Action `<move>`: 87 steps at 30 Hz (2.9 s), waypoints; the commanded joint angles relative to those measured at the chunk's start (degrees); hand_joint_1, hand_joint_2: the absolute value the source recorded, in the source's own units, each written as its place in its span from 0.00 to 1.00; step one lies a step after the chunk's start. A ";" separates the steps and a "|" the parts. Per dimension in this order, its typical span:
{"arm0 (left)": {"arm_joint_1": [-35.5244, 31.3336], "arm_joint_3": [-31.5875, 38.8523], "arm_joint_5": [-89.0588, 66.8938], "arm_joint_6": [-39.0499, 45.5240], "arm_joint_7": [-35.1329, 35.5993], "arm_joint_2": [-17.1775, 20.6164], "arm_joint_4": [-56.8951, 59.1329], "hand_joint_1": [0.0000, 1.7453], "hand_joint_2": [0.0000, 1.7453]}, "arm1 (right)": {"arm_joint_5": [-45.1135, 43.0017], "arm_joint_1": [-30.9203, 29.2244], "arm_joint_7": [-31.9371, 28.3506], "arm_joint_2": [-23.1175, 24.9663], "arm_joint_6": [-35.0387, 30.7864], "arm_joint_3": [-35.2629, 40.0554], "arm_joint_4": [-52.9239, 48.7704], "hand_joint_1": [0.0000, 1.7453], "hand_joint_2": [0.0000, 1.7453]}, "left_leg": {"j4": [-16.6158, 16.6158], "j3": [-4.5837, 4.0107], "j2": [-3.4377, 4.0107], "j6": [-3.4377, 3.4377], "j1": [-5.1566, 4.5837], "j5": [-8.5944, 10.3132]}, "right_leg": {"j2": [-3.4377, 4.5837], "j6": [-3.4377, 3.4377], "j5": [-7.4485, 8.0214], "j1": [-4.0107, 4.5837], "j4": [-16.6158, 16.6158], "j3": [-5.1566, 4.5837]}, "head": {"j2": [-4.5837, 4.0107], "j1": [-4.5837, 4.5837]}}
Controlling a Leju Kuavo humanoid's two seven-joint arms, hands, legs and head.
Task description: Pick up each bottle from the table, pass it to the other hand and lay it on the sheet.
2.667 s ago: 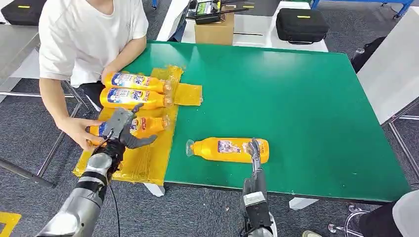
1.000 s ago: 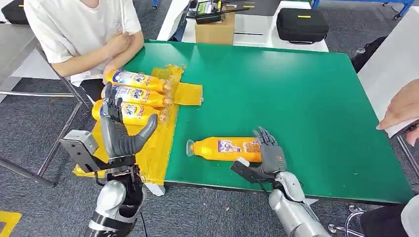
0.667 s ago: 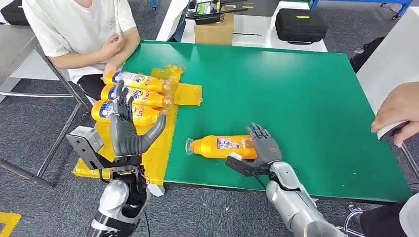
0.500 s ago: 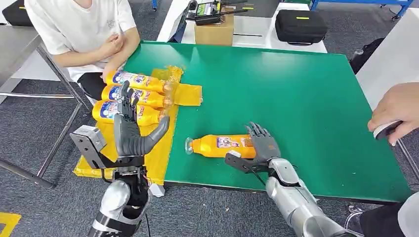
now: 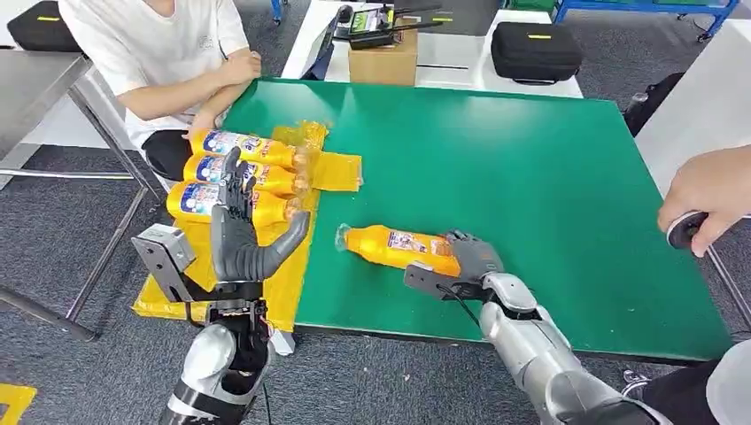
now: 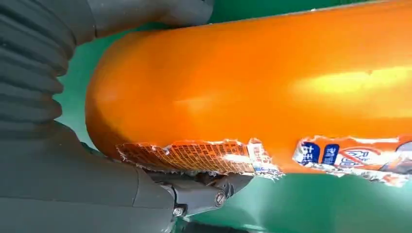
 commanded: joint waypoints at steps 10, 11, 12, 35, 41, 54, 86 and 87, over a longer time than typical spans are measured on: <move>-2.17 -1.98 1.12 -0.34 1.07 3.26 5.49 0.00 1.00 | -22.25 7.34 -11.57 2.42 7.54 -15.34 2.08 1.00 1.00 | -0.20 0.80 -0.35 0.00 0.13 -0.22 | -0.32 -0.06 -0.28 0.15 -0.34 1.02 | 0.00 0.00; -1.84 -1.77 1.39 -0.35 1.30 3.33 5.26 0.00 1.00 | -23.39 7.73 -13.15 2.92 6.87 -15.85 1.17 1.00 1.00 | -0.22 0.85 -0.31 0.01 0.13 -0.22 | -0.28 -0.04 -0.29 0.15 -0.35 1.07 | 0.00 0.02; -1.30 -1.52 1.89 -0.62 1.72 3.53 4.81 0.00 1.00 | -25.63 8.52 -16.47 3.59 6.73 -16.51 -0.67 1.00 1.00 | -0.14 0.87 -0.15 -0.02 0.13 -0.33 | -0.12 -0.01 -0.30 0.15 -0.29 1.05 | 0.00 0.04; 9.96 -5.13 2.39 -29.14 8.20 9.86 7.09 0.00 1.00 | -47.42 26.47 -24.55 9.78 -3.38 -0.48 -41.41 1.00 1.00 | -0.06 -0.55 0.11 -0.06 0.09 -0.36 | 0.19 -0.04 -0.25 0.08 -0.01 0.20 | 0.00 0.00; 8.35 -5.16 3.05 -29.74 8.33 8.20 7.18 0.00 1.00 | -43.60 25.54 -25.33 9.87 -3.96 4.19 -38.99 1.00 1.00 | -0.05 -0.61 0.07 -0.07 0.11 -0.34 | 0.08 -0.04 -0.26 0.10 0.00 0.10 | -0.02 0.00; 5.94 -6.78 8.43 -22.44 7.18 4.99 3.26 0.00 1.00 | -37.11 24.13 -28.10 10.97 -7.94 17.08 -29.67 1.00 1.00 | -0.05 -0.64 0.03 -0.07 0.12 -0.33 | 0.05 -0.04 -0.27 0.10 -0.01 0.12 | 0.00 0.00; 6.72 -7.59 23.07 -29.72 6.31 6.40 1.03 1.00 1.00 | -48.71 22.33 -29.51 11.59 0.29 19.92 -29.66 0.00 0.00 | -0.01 -0.46 0.00 -0.09 0.13 -0.45 | -0.03 -0.10 -0.41 0.13 0.03 0.31 | 0.00 0.00; 6.80 -7.49 23.60 -30.43 6.02 6.26 0.96 1.00 1.00 | -50.23 22.68 -29.42 11.54 1.42 19.33 -30.18 0.00 0.00 | -0.04 -0.55 0.04 -0.08 0.13 -0.39 | 0.03 -0.07 -0.33 0.12 0.01 0.19 | 0.00 -0.02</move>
